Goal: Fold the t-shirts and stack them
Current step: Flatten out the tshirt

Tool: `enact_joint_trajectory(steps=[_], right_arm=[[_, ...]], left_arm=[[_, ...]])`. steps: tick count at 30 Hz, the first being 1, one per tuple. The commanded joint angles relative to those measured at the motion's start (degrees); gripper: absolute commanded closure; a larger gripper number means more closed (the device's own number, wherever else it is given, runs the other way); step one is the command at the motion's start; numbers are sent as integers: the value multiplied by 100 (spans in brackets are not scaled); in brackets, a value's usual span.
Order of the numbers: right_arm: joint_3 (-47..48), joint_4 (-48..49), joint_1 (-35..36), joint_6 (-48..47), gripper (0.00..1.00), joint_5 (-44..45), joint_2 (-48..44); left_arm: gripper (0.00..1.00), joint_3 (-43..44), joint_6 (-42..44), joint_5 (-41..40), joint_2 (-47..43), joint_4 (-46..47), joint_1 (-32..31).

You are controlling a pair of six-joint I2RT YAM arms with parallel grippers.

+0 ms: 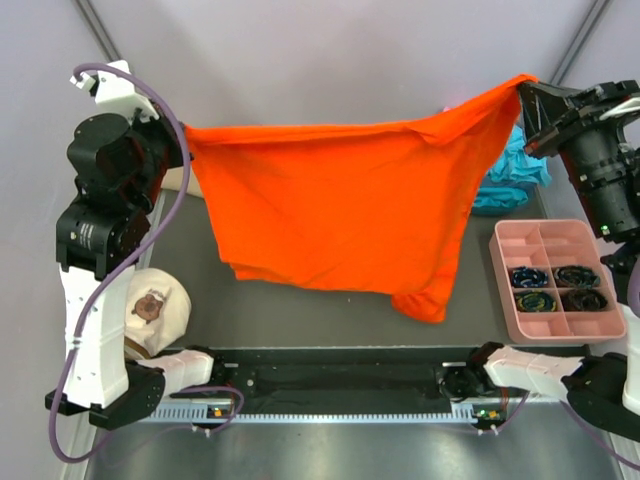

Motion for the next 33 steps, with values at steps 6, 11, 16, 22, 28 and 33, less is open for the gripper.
enact_joint_trajectory(steps=[6, 11, 16, 22, 28, 33], right_arm=[[-167, -147, -80, 388, 100, -647, -486], [-652, 72, -80, 319, 100, -323, -548], [-724, 47, -80, 99, 100, -129, -66], [-951, -296, -80, 406, 100, -524, -398], [-662, -885, -80, 538, 100, -814, -750], [-284, -1000, -89, 670, 100, -1078, -1066]], left_arm=[[100, 173, 192, -130, -465, -24, 33], [100, -301, 315, -412, -422, 300, 33], [100, -470, 245, -176, 183, 522, 33], [100, -706, 113, 318, -78, 363, 33], [100, -285, 166, 256, -570, -305, 33], [100, 408, 25, 291, -861, -639, 33]])
